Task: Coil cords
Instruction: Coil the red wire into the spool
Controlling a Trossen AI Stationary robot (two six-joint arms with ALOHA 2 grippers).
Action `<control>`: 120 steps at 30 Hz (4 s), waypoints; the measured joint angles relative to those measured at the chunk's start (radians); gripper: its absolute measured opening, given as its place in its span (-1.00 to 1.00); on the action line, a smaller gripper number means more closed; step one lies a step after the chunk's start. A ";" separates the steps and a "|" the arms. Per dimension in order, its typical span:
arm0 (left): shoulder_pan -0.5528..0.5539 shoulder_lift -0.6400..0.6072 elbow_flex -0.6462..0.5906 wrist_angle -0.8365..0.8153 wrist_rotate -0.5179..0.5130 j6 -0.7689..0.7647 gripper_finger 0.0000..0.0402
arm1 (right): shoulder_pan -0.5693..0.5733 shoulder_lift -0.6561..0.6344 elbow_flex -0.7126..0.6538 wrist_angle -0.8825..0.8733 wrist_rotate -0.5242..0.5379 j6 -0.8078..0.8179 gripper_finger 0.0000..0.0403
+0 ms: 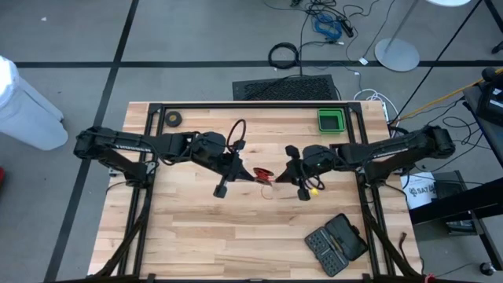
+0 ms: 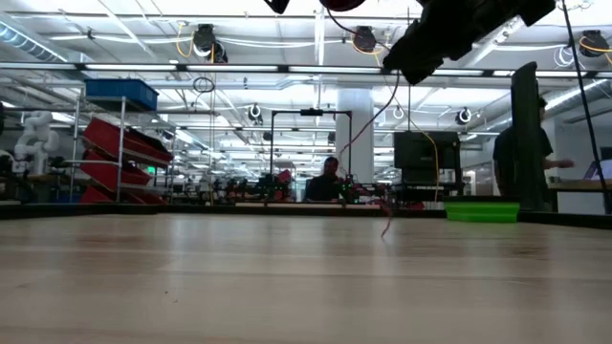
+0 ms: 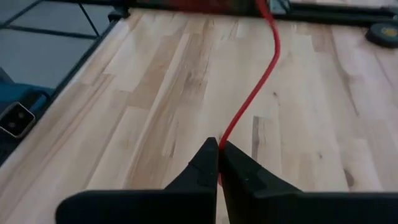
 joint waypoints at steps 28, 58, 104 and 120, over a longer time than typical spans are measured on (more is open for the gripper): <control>-0.007 0.000 0.000 -0.058 -0.074 -0.025 -0.99 | 0.012 -0.072 0.068 -0.291 -0.108 0.052 -1.00; -0.011 0.049 -0.006 -0.097 -0.010 -0.079 -0.99 | 0.310 -0.070 0.334 -0.253 0.337 -0.133 -1.00; -0.132 0.164 -0.006 0.247 0.413 0.034 -0.99 | 0.225 0.090 0.333 -0.107 0.432 -0.229 -1.00; -0.148 0.164 -0.006 0.455 0.418 0.060 -0.99 | 0.221 0.123 0.333 -0.041 0.226 -0.242 -1.00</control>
